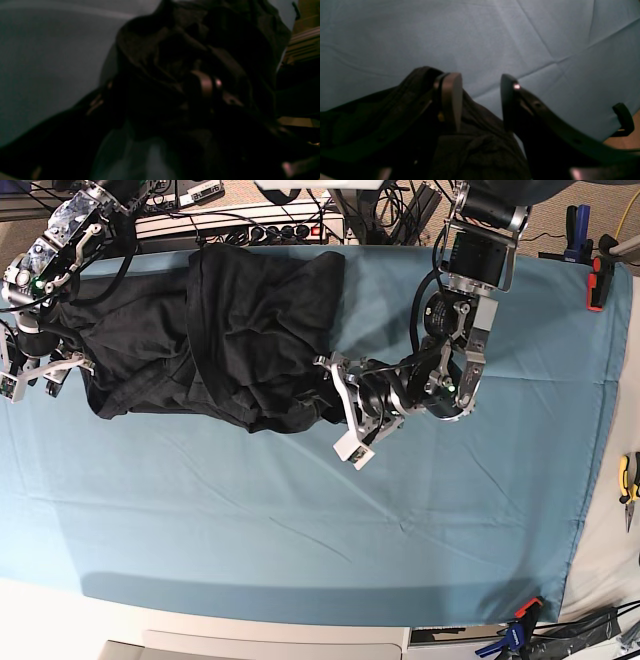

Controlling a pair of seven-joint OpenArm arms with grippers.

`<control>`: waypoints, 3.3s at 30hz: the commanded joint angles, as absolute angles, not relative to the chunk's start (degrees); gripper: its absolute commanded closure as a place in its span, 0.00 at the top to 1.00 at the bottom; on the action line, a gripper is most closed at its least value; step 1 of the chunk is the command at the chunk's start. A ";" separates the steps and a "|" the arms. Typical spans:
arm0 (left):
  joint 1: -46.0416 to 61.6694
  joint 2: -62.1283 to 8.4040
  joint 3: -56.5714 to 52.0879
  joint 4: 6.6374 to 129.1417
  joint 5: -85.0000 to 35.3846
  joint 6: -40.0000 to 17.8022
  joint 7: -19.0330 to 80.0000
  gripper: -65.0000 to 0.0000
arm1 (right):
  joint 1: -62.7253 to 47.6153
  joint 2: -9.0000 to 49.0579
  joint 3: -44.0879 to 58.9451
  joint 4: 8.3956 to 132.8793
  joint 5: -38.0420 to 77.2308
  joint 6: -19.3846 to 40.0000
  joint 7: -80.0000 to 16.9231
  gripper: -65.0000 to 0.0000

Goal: Fold the T-shirt properly
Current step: 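Tuck the loose hem cloth under the bundle with the left gripper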

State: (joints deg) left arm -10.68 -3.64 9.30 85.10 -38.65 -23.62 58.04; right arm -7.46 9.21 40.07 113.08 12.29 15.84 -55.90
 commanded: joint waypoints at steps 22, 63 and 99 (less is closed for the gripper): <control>-12.40 -3.36 9.23 86.08 -33.71 -23.86 50.89 0.00 | -6.96 10.15 40.18 113.82 12.64 15.59 -54.43 0.40; -29.43 -2.26 9.26 68.99 -33.01 -25.56 42.94 0.00 | -6.96 10.15 40.18 113.82 12.64 15.59 -54.41 0.40; -28.45 -7.70 21.58 69.01 -34.48 -23.00 53.80 0.00 | -6.96 10.15 40.18 113.82 12.62 15.59 -54.43 0.40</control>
